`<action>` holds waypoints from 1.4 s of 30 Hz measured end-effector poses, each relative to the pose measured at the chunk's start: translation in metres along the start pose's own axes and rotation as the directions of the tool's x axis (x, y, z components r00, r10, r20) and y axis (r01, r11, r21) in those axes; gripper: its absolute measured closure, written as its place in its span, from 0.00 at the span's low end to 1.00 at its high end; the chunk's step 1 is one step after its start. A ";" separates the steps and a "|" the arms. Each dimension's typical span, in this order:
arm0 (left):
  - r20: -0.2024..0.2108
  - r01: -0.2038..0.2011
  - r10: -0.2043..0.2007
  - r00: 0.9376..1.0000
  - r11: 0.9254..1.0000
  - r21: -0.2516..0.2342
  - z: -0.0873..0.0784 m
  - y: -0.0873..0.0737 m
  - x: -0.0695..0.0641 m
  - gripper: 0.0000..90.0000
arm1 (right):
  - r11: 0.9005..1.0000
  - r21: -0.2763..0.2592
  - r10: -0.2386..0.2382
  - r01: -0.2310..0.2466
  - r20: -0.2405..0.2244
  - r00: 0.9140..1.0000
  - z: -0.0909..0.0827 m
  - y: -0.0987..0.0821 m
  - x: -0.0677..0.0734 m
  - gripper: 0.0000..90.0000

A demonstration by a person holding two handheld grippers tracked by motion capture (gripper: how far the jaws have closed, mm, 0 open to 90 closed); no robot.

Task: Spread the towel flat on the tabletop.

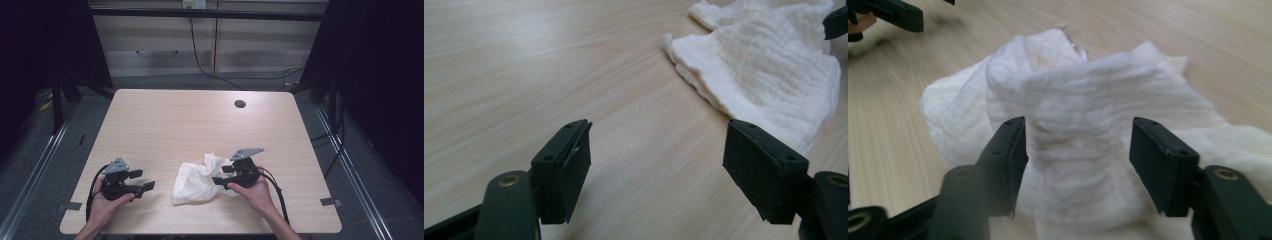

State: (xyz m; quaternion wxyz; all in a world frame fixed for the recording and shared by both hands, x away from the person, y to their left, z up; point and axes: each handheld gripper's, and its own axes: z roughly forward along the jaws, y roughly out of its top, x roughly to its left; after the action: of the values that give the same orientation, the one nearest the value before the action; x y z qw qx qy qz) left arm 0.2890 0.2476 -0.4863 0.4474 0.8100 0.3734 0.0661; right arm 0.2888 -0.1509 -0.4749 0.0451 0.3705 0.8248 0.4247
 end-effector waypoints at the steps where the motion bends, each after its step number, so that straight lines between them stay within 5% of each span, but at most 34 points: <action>1: 0.011 0.009 -0.009 1.000 1.000 -0.008 0.001 0.002 -0.001 0.30 | 1.000 -0.016 0.004 -0.004 0.000 1.000 -0.006 0.000 -0.001 0.41; 4: -0.008 -0.005 0.005 1.000 1.000 -0.004 0.005 0.011 -0.003 0.32 | 0.998 -0.054 0.020 -0.019 0.032 0.999 -0.025 -0.005 -0.006 0.39; 8: 0.019 -0.002 0.002 1.000 1.000 0.002 0.011 0.026 -0.003 0.32 | 0.997 -0.068 0.048 -0.043 0.073 0.996 -0.048 -0.018 -0.016 0.39; 12: 0.040 0.025 -0.024 0.999 1.000 -0.019 0.021 0.048 -0.001 0.43 | 0.995 -0.080 0.072 -0.064 0.099 0.992 -0.065 -0.033 -0.026 0.39; 18: 0.031 -0.037 0.037 0.999 0.999 -0.010 0.045 0.080 0.001 0.44 | 0.990 -0.112 0.104 -0.092 0.115 0.988 -0.074 -0.045 -0.035 0.38; 27: 0.111 -0.080 0.071 0.991 0.993 0.082 0.088 0.072 -0.001 0.43 | 0.990 -0.107 0.104 -0.092 0.114 0.988 -0.071 -0.047 -0.036 0.37; 30: 0.123 -0.120 0.108 0.987 0.988 0.101 0.097 0.070 -0.005 0.52 | 0.991 -0.097 0.100 -0.090 0.105 0.989 -0.069 -0.048 -0.036 0.36; 32: 0.132 -0.161 0.143 0.981 0.977 0.137 0.102 0.069 -0.009 0.56 | 0.991 -0.088 0.105 -0.096 0.105 0.989 -0.067 -0.049 -0.037 0.36; 42: 0.120 -0.222 0.204 0.972 0.962 0.158 0.110 0.066 -0.018 0.67 | 0.993 -0.068 0.100 -0.093 0.113 0.989 -0.065 -0.051 -0.035 0.36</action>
State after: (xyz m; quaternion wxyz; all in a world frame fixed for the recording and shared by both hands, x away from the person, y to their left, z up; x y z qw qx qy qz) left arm 0.3604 0.1398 -0.4964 0.3853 0.8830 0.2649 0.0400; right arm 0.2596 -0.2361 -0.4793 0.0839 0.4325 0.7882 0.4298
